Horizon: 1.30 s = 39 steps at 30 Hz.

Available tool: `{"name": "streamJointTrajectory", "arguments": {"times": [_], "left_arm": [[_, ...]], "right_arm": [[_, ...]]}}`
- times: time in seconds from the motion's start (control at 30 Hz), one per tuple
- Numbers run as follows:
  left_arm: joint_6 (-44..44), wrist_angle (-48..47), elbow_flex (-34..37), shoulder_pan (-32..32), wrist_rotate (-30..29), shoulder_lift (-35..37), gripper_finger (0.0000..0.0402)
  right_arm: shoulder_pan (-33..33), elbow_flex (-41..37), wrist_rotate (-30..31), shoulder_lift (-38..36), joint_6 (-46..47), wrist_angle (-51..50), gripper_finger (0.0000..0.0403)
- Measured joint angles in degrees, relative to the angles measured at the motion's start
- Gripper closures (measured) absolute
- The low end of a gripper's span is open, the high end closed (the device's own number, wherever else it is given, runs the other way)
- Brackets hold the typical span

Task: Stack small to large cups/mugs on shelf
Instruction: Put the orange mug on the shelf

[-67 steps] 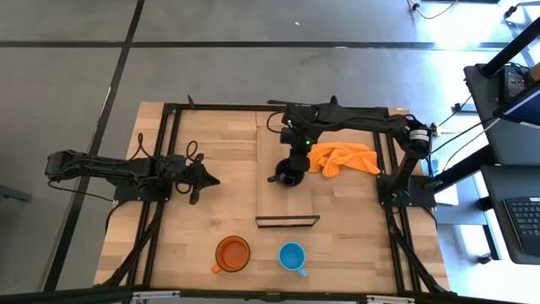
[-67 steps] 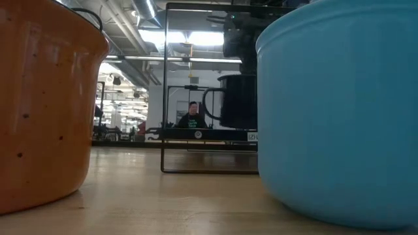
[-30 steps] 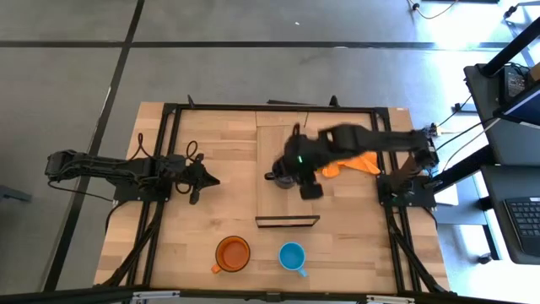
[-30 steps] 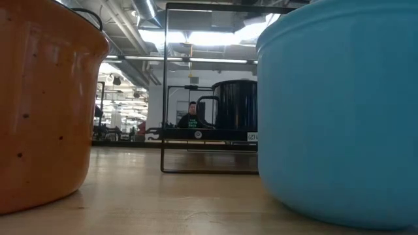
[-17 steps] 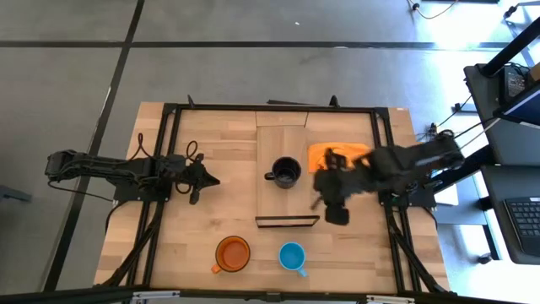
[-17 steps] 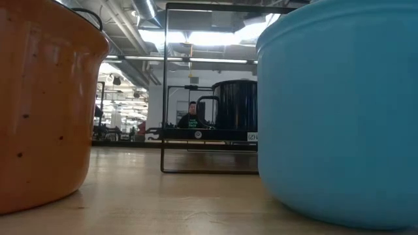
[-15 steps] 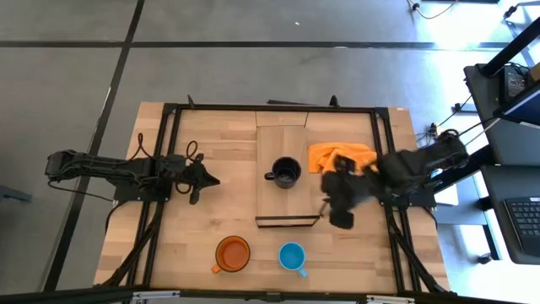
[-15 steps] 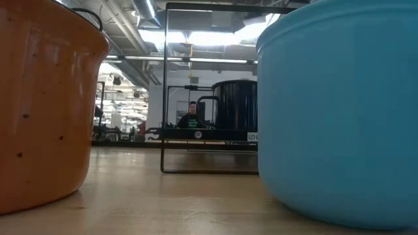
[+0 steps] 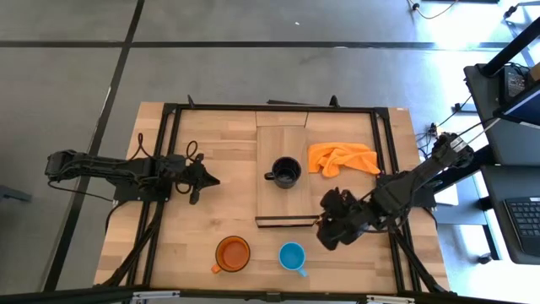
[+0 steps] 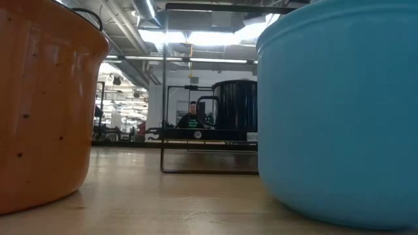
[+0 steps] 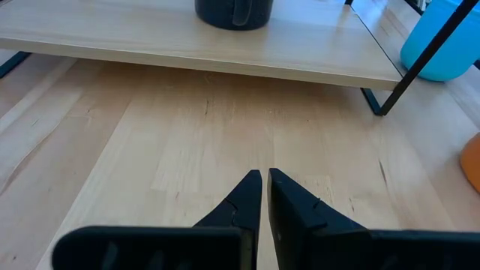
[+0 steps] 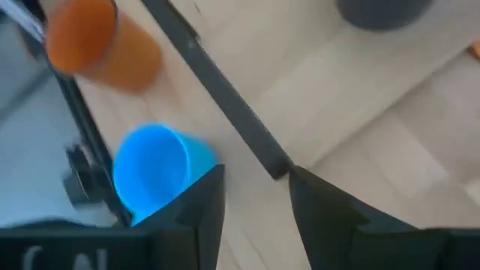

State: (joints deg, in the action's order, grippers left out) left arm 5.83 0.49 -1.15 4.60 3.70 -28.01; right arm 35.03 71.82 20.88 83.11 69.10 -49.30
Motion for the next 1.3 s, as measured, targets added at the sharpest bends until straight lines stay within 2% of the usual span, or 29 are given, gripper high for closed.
{"name": "streamJointTrajectory", "arguments": {"times": [0.1,0.27,0.37,0.43,0.5,0.6,0.73,0.87,1.0,1.1,1.3], "left_arm": [[0.0,0.01,0.0,-0.01,0.0,0.0,0.0382],[-0.01,0.34,0.0,-0.02,-0.4,0.0,0.0382],[-0.86,0.45,0.0,-0.01,-4.6,0.0,0.0382],[1.53,2.19,0.0,0.01,-5.74,-0.08,0.0382],[5.32,7.07,0.0,0.0,-3.41,-0.04,0.0382],[7.46,15.39,0.0,0.0,3.87,-0.02,0.0382],[8.68,19.17,-0.09,-0.05,12.59,0.0,0.0382],[21.15,19.11,-0.09,-0.78,16.26,0.0,0.0382],[23.43,16.33,-0.09,-3.25,19.64,-0.04,0.0382],[17.43,12.2,-1.99,-6.45,19.41,-0.07,0.0387],[0.13,-7.21,-11.9,-12.61,17.72,-1.16,0.0397]], "right_arm": [[0.0,-1.61,3.82,-0.06,2.89,4.65,0.0253],[-0.04,-1.77,6.15,-0.04,8.06,3.8,0.0253],[-0.02,-0.18,6.53,-0.04,10.34,1.43,0.0253],[-0.02,1.87,8.7,-0.07,10.48,-1.9,0.0253],[-0.19,4.3,11.69,-0.03,10.6,-6.82,0.0253],[-1.21,8.85,15.34,-0.07,12.03,-15.43,0.0253],[-2.99,14.87,17.26,-0.09,11.81,-23.42,0.0253],[-4.45,18.59,14.15,-0.07,10.56,-27.25,0.0253],[-4.33,18.88,7.1,0.35,9.26,-27.36,0.0253],[-3.24,18.88,3.11,0.59,12.03,-27.38,0.0253],[0.15,18.88,-1.84,2.5,21.11,-31.18,0.0261]]}}
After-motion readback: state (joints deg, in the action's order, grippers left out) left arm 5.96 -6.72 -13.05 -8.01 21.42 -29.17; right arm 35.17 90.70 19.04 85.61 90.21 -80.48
